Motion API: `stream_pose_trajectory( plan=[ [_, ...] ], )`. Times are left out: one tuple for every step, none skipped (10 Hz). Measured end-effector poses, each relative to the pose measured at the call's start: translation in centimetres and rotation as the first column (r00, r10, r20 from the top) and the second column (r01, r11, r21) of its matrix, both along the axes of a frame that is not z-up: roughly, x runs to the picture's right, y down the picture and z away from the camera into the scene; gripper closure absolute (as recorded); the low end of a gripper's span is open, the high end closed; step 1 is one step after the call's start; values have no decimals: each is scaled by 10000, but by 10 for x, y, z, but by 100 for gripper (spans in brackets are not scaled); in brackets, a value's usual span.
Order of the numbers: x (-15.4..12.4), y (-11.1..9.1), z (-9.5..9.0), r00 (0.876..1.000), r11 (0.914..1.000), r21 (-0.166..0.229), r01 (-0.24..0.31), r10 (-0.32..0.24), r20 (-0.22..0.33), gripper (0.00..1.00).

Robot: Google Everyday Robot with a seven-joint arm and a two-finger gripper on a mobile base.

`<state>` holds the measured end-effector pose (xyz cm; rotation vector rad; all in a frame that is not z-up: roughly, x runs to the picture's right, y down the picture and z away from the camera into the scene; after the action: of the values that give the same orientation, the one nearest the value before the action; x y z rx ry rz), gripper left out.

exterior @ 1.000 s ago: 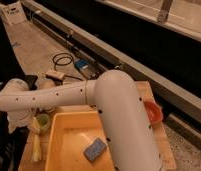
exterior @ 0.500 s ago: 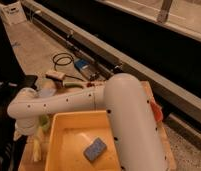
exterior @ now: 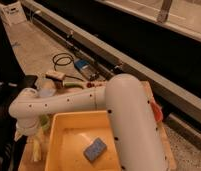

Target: Place banana in red bowl

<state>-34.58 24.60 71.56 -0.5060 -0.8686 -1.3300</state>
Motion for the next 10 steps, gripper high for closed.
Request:
stream_pose_trajectory(
  plan=[
    [3,5,4,9999,9998,-140,134,-135,-29,25],
    [7,13,13,9998,9993,-314,198,-200,-43,25],
    [11,20,23,9997,9986,-479,218,-221,-46,25],
    [14,28,31,9997,9976,-656,237,-239,-28,25],
    [14,31,34,9997,9968,-766,236,-238,-12,25],
    [15,34,37,9997,9959,-877,239,-240,-2,25],
    [15,39,41,9997,9941,-1050,260,-259,25,25],
    [15,43,46,9995,9918,-1242,303,-299,52,26],
    [13,45,47,9995,9903,-1351,322,-313,86,31],
    [11,47,48,9993,9888,-1447,372,-360,107,42]
  ],
)
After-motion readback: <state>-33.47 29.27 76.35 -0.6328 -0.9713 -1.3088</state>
